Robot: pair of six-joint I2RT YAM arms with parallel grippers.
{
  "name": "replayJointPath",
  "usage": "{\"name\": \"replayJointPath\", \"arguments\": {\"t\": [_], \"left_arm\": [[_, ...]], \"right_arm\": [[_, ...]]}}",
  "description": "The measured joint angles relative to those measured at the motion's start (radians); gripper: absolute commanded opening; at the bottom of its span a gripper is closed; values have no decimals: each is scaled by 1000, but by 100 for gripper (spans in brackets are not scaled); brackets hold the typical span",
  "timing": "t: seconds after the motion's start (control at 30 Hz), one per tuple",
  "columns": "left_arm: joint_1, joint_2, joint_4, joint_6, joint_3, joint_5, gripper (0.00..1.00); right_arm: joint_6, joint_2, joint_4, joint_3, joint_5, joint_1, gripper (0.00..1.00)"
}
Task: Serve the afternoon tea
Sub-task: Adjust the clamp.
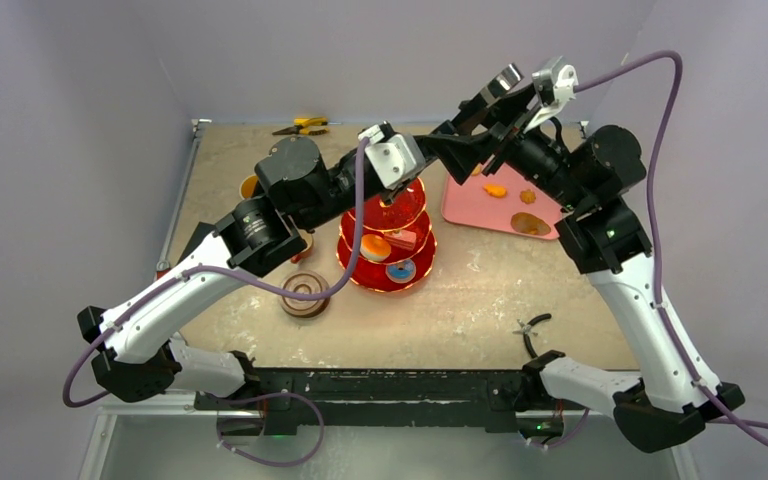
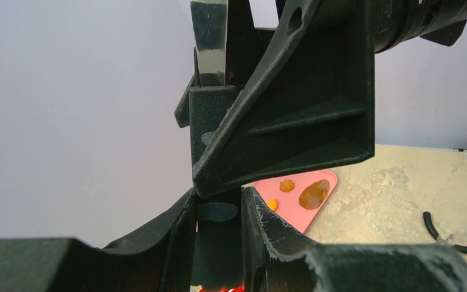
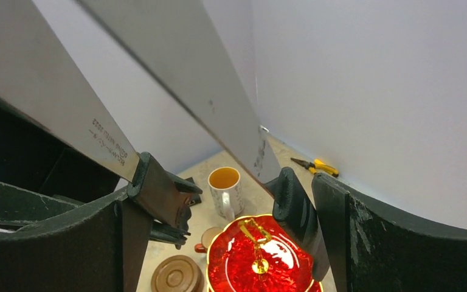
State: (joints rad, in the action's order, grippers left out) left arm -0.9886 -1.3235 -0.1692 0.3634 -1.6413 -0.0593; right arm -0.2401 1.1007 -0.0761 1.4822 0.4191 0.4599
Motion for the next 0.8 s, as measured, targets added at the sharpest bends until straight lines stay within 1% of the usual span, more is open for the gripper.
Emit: {"name": "replayJointPath", "arguments": {"t": [0.07, 0.3, 0.53, 0.8], "left_arm": [[0, 0, 0, 1, 0, -4, 0], [0, 0, 3, 26, 0, -3, 0], [0, -10, 5, 93, 2, 43, 0], [0, -21, 13, 113, 4, 60, 0]], "right_arm": [[0, 5, -19, 19, 0, 0, 99], [-1, 32, -59, 80, -9, 0, 93], [-1, 65, -132, 123, -55, 3, 91], [-25, 72, -148, 128, -66, 6, 74]]}}
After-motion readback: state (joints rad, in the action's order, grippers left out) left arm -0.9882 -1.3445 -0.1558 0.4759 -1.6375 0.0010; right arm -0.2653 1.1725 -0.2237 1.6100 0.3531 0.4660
